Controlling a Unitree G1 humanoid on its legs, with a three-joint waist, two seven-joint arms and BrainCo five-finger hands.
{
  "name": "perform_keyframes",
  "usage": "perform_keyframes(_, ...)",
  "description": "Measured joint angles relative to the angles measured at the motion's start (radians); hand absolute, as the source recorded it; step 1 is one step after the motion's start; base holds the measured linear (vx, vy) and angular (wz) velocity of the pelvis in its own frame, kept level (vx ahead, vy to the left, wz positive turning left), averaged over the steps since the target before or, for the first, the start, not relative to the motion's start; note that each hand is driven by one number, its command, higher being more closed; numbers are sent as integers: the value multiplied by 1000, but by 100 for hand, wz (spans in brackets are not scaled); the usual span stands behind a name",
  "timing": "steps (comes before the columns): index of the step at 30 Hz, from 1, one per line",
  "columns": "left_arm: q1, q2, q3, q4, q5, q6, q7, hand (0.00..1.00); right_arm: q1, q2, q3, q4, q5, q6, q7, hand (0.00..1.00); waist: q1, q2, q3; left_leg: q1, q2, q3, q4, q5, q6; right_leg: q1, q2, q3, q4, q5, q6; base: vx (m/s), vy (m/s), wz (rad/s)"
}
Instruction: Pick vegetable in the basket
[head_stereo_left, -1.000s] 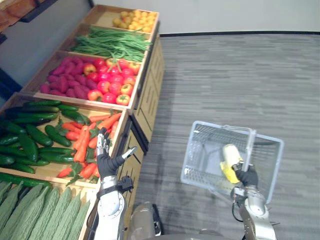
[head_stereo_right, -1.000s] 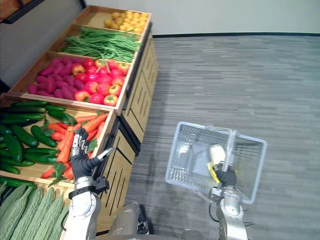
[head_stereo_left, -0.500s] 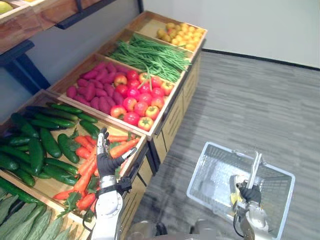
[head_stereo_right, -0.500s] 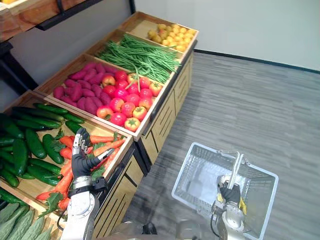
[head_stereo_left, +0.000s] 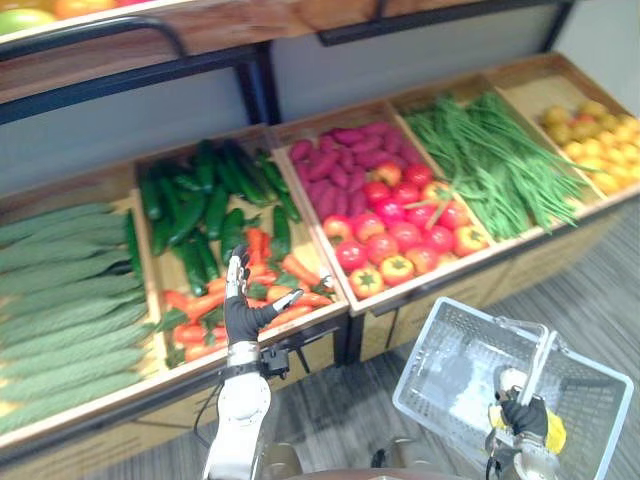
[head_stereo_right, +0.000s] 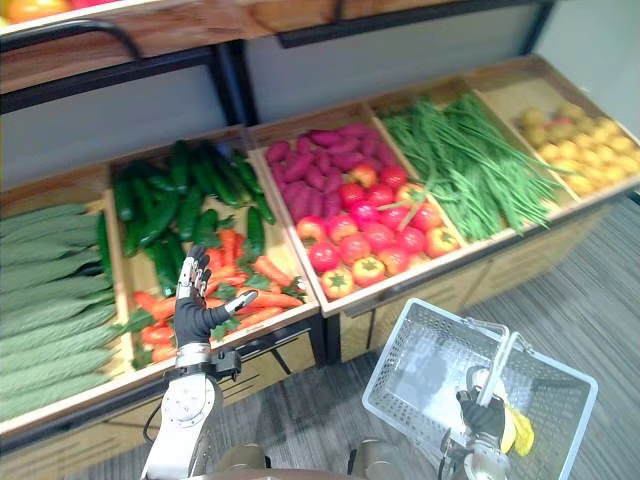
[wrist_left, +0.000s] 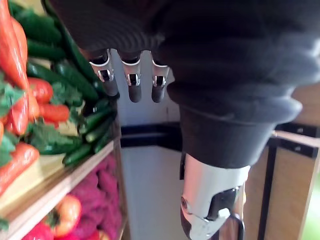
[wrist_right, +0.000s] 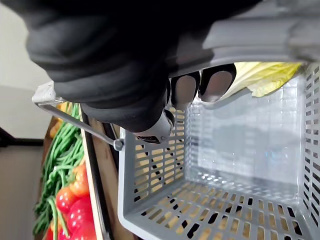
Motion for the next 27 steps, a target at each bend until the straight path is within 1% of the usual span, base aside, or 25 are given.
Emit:
perform_keyframes(1,-3,8,18,2,9,0,-1,0,-1,11,-17,14,1,0,0,100,-2,0,-1,5,-20,-5,-21,18,-31,17,-10,2,-28,5,9,-32,165,37)
perform_keyframes(3,-21,58,28,7,35,7,-2,0,-2,20,-20,48,0,2,5,100,-4,-5,-8,15,-51,-13,-48,25,-41,37,-23,14,-62,19,29,-46,174,23)
perform_keyframes(4,-32,101,50,22,70,7,-16,0,-3,25,-20,77,-1,4,23,100,-5,-24,-16,22,-74,-12,-77,33,-44,40,-26,33,-84,30,37,-46,134,9)
perform_keyframes(5,-52,139,66,58,97,8,-23,0,-10,26,-21,98,-2,5,29,100,-11,-36,-27,21,-90,-13,-102,45,-42,41,-29,51,-110,47,38,-44,143,7)
perform_keyframes(6,-66,162,71,81,108,9,-24,0,-14,26,-24,108,-2,5,34,100,-15,-42,-32,21,-99,-13,-115,53,-40,41,-29,64,-126,54,39,-26,125,6)
perform_keyframes(7,-89,208,86,138,145,14,-31,0,-23,24,-24,125,-3,4,47,100,-28,-56,-46,28,-122,-13,-156,78,-37,44,-35,77,-165,75,52,-2,90,2)
perform_keyframes(8,-100,223,88,161,160,17,-37,0,-29,22,-24,133,-3,4,52,100,-32,-58,-49,36,-129,-11,-169,88,-34,49,-36,81,-181,84,52,22,78,1)
perform_keyframes(9,-129,255,87,205,184,23,-45,0,-38,13,-25,155,-3,4,62,100,-41,-63,-55,36,-146,-10,-190,102,-30,50,-40,91,-204,97,61,24,61,1)
perform_keyframes(10,-143,269,85,225,188,26,-45,0,-46,8,-24,165,-3,4,64,100,-47,-64,-56,36,-154,-11,-198,109,-26,51,-43,91,-213,103,63,31,90,5)
perform_keyframes(11,-182,303,86,271,235,37,-46,0,-59,-1,-25,182,-5,4,68,100,-61,-64,-56,36,-165,-12,-215,126,-18,50,-44,104,-233,118,62,14,66,6)
perform_keyframes(12,-203,321,85,291,260,40,-47,0,-66,-2,-25,185,-9,4,70,100,-66,-65,-56,36,-169,-12,-222,130,-17,50,-44,115,-240,121,64,10,62,6)
perform_keyframes(13,-239,350,86,329,300,47,-51,0,-67,-5,-25,186,-18,4,78,100,-77,-64,-56,36,-175,-13,-235,138,-16,50,-45,119,-249,127,66,0,0,0)
perform_keyframes(14,-268,380,84,363,331,51,-57,0,-70,-5,-24,186,-30,4,88,100,-84,-64,-56,37,-176,-14,-242,143,-17,49,-44,121,-254,131,65,0,0,0)
perform_keyframes(16,-311,411,81,410,369,57,-64,0,-75,-11,-22,186,-42,4,93,100,-90,-64,-56,38,-178,-14,-262,157,-16,44,-41,124,-263,138,62,-28,-8,-4)
perform_keyframes(17,-317,414,81,418,374,57,-64,0,-76,-14,-22,186,-42,4,94,100,-91,-64,-56,38,-179,-14,-266,160,-16,41,-41,124,-263,139,62,-39,-15,-6)
perform_keyframes(18,-338,431,81,443,405,66,-64,0,-86,-27,-18,186,-43,4,101,100,-108,-63,-55,33,-183,-13,-291,176,-16,23,-40,130,-263,144,60,-59,-13,-7)
perform_keyframes(20,-356,446,74,480,435,79,-67,0,-103,-40,-17,186,-45,3,105,100,-115,-60,-52,29,-191,-8,-323,197,-16,-2,-39,141,-263,150,59,-59,-4,-12)
perform_keyframes(23,-399,463,48,555,494,89,-91,0,-128,-46,-17,186,-45,1,107,100,-134,-56,-26,19,-194,1,-345,214,-13,-27,-36,153,-263,161,63,-57,1,-11)
perform_keyframes(26,-466,474,18,634,501,105,-110,0,-156,-53,-14,186,-45,1,107,100,-136,-53,-2,-13,-194,13,-349,224,-8,-70,-33,171,-263,178,63,-59,4,-12)
perform_keyframes(27,-492,484,4,647,501,107,-114,0,-173,-56,-7,186,-45,1,107,100,-138,-55,23,-21,-195,14,-350,230,-4,-79,-33,173,-264,184,65,-51,5,-7)
